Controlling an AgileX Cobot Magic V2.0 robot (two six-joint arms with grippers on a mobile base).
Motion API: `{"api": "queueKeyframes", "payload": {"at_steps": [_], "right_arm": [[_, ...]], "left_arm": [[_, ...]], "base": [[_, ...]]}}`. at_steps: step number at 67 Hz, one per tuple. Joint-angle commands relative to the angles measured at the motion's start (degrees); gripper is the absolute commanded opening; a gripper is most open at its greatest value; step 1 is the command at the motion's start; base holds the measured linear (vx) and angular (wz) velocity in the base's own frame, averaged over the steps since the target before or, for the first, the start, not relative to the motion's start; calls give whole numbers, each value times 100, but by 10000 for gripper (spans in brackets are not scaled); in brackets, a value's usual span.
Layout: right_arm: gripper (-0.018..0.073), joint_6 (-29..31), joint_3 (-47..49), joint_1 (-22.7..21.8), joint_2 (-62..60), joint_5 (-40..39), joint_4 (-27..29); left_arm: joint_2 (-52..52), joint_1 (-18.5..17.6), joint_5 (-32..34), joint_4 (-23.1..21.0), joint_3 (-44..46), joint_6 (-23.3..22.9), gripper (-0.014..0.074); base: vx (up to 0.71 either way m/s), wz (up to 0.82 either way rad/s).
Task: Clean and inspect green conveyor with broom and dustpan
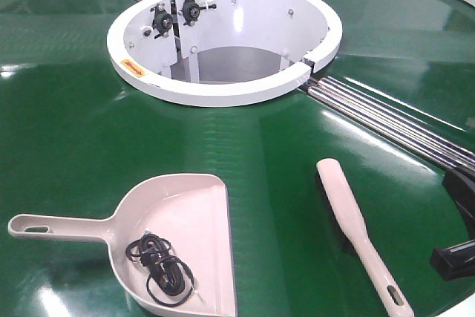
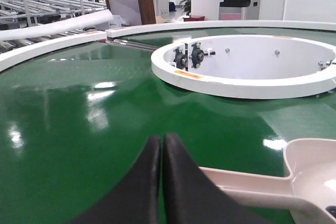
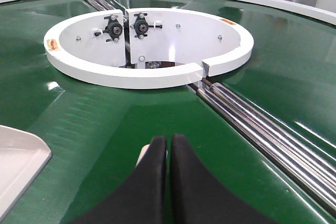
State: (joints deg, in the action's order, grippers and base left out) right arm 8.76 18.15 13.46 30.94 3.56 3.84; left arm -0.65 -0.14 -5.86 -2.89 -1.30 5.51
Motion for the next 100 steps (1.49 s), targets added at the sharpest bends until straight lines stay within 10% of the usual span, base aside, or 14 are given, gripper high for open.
{"api": "queueKeyframes", "payload": {"at_steps": [1,68,100], "right_arm": [[-10,31,160,-40,22,-420,-12],[-10,497,160,-69,17,-399,-384],[-10,-51,-1791,-1084,-2096,-1194,-72]], "left_arm": [[-98,4,485,-49,-169,-72,-22],[-92,4,507,-54,-162,-72,-22],[-92,4,507,-59,-162,-72,-22]], "base": [[0,0],[0,0],[0,0]]}}
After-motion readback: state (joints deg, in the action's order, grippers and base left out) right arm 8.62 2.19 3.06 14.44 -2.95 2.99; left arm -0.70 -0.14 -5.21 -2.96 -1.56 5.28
